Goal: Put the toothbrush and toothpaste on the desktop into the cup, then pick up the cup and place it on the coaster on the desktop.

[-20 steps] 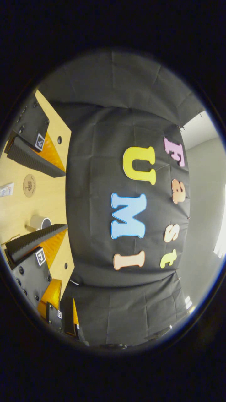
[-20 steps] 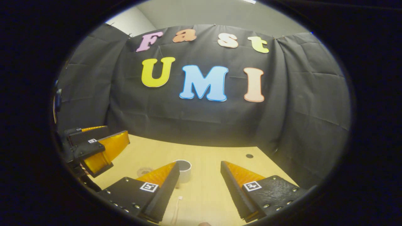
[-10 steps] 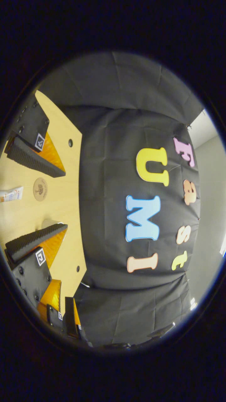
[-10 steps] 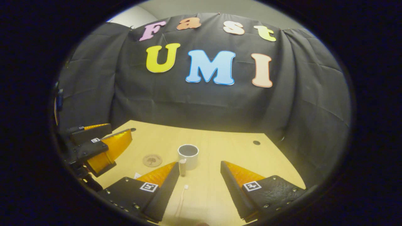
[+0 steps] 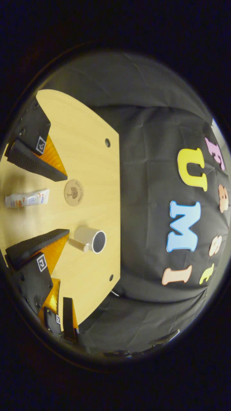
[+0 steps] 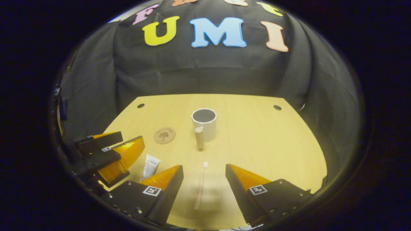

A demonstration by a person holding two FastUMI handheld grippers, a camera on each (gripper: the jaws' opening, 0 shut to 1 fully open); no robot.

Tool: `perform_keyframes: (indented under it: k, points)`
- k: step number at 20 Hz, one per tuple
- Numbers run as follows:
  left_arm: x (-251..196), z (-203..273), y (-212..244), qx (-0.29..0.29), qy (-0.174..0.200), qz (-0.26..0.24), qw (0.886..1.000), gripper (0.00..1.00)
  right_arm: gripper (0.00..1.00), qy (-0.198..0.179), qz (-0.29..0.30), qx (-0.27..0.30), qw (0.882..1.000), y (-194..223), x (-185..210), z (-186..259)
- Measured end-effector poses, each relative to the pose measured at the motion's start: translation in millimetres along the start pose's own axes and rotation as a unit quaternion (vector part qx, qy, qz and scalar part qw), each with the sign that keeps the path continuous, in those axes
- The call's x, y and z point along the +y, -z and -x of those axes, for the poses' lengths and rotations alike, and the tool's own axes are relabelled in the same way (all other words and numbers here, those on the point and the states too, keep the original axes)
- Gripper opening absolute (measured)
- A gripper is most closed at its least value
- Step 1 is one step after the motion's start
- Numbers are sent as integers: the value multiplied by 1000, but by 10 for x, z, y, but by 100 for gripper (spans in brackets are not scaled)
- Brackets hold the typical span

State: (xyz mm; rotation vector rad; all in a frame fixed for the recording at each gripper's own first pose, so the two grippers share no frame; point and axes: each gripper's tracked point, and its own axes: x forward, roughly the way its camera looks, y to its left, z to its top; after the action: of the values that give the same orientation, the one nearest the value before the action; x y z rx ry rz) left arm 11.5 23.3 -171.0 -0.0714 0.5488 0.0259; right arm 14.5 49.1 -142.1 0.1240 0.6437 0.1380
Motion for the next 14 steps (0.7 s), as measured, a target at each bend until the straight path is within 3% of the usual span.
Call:
perform_keyframes:
  k: [1, 8, 14]
  points:
    - [39, -73, 103, 21, -3, 3, 1000, 99, 83, -1, -5, 18, 1000, 40, -1, -44]
    - [121, -316, 794, 164, -4, 17, 986, 96, 85, -9, -15, 125, 992, 383, 40, -277]
    - [222, -412, 1265, 277, -15, 24, 960, 96, 85, -18, -21, 216, 976, 674, 128, -531]
